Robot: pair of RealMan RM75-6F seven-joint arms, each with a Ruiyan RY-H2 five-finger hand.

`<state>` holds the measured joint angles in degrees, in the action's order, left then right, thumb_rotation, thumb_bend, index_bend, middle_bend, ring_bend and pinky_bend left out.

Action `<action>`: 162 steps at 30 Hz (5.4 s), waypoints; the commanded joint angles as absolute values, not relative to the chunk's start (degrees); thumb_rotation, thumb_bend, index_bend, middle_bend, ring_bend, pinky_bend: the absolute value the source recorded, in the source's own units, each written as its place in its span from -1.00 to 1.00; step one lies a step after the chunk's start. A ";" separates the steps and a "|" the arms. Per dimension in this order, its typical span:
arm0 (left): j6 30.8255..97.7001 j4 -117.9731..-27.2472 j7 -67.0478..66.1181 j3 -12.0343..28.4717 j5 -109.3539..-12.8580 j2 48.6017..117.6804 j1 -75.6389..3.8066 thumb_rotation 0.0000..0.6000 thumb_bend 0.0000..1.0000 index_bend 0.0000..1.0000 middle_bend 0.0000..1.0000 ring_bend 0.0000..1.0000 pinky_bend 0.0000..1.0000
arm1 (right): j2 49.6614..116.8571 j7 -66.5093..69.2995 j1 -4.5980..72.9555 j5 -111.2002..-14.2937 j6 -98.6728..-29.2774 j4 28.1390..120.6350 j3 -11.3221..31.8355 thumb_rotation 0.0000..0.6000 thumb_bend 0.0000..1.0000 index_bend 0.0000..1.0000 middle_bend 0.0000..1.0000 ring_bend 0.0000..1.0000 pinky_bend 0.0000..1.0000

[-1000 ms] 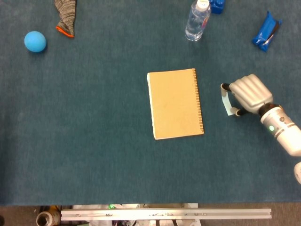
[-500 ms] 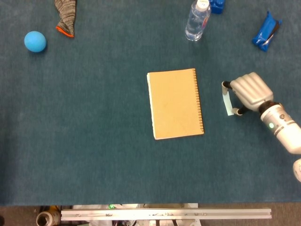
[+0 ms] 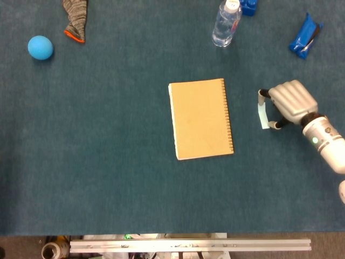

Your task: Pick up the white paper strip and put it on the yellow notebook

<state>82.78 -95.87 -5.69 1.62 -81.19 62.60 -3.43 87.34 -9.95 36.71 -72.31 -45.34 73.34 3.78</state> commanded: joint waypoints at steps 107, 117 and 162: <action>83.56 -97.37 -4.78 1.22 -82.28 59.71 -2.93 1.00 -0.71 -1.00 -1.00 -1.00 -0.94 | 94.47 -3.56 45.21 -71.90 -40.91 77.69 7.91 1.00 -0.39 0.33 0.98 1.00 1.00; 83.24 -96.91 -4.52 1.04 -82.11 60.02 -2.84 1.00 -0.71 -1.00 -1.00 -1.00 -0.94 | 97.77 -5.25 46.07 -68.97 -39.26 74.67 7.06 1.00 -0.43 0.33 0.98 1.00 1.00; 83.72 -96.05 -3.88 1.09 -82.26 60.29 -2.37 1.00 -0.71 -1.00 -1.00 -1.00 -0.94 | 96.50 -11.87 48.13 -59.18 -38.23 77.20 6.60 1.00 -0.47 0.00 1.00 1.00 1.00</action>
<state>83.72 -96.04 -3.87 1.09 -82.27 60.30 -2.37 96.60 -11.60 48.01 -59.48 -38.35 77.01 6.66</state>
